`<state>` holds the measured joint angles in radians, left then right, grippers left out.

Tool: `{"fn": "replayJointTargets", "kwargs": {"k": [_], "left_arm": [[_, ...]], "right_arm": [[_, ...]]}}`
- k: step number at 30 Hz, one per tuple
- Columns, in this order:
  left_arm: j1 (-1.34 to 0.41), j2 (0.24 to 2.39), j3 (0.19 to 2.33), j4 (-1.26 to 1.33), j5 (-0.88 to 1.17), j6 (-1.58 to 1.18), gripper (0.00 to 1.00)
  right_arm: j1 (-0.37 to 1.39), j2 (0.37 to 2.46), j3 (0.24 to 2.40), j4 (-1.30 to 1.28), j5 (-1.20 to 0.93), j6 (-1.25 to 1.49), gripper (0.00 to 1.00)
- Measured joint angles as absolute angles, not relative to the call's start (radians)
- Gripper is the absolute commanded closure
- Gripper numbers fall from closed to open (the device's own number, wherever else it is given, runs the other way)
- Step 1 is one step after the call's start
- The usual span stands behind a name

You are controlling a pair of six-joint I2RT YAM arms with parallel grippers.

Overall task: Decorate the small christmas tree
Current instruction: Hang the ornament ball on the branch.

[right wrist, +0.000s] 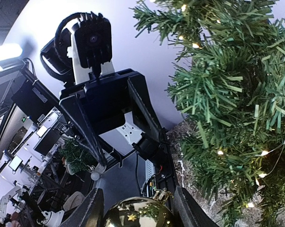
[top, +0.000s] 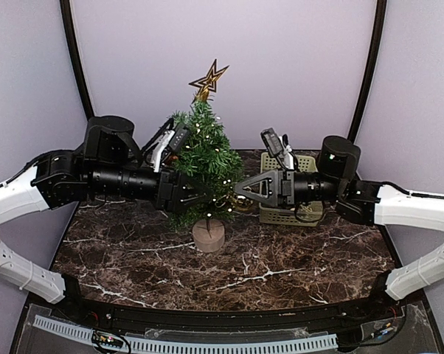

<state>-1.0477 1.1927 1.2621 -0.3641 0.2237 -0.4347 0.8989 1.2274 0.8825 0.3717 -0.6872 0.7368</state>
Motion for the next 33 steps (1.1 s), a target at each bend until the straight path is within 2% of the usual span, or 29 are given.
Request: {"fn": "replayJointTargets", "kwargs": {"k": [8, 13, 20, 28, 33], "left_arm": [[-1.061, 1.193, 1.216, -0.359, 0.216, -0.462, 0.42], [-1.075, 1.197, 1.216, -0.345, 0.216, -0.467, 0.49], [-1.104, 1.231, 1.216, -0.347, 0.192, -0.478, 0.52], [-1.131, 1.259, 1.213, -0.347, 0.111, -0.514, 0.66], [-1.131, 1.26, 1.18, -0.331, 0.057, -0.556, 0.69]], "right_arm": [[0.899, 1.278, 0.873, 0.4, -0.632, 0.759, 0.64], [0.899, 1.279, 0.873, 0.401, -0.6, 0.758, 0.64], [0.899, 1.279, 0.873, 0.399, -0.577, 0.757, 0.64], [0.899, 1.279, 0.87, 0.397, -0.574, 0.757, 0.64], [0.899, 1.279, 0.87, 0.397, -0.575, 0.757, 0.64]]}}
